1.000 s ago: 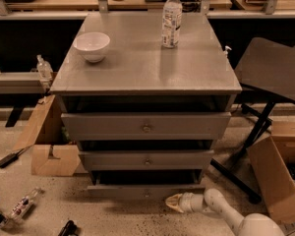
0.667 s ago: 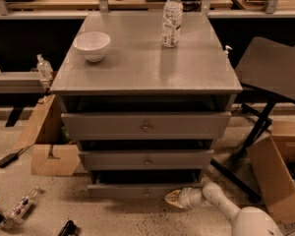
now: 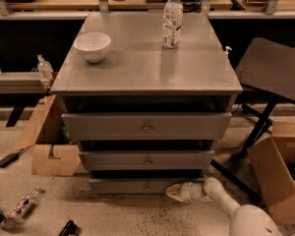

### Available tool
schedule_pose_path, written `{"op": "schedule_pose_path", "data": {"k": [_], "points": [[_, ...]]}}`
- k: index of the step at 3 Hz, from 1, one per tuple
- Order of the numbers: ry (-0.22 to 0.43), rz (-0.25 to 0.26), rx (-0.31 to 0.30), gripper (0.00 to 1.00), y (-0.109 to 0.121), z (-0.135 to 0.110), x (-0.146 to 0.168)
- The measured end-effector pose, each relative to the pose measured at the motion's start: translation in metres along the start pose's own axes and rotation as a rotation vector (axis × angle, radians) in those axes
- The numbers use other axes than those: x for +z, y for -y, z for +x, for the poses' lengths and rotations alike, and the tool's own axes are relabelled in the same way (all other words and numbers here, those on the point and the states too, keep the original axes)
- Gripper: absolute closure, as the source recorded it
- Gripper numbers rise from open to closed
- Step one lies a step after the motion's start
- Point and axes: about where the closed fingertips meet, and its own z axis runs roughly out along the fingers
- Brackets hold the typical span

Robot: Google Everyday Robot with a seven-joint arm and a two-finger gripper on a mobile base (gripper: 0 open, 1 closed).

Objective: Close bottom drawer

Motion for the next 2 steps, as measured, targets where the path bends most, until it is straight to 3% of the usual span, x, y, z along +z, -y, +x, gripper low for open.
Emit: {"op": "schedule_pose_path", "data": {"k": [1, 2], "points": [[0.007, 0.032, -0.01, 1.0, 0.0257, -0.0023, -0.0033], [0.007, 0.032, -0.01, 1.0, 0.0257, -0.0023, -0.0032]]}}
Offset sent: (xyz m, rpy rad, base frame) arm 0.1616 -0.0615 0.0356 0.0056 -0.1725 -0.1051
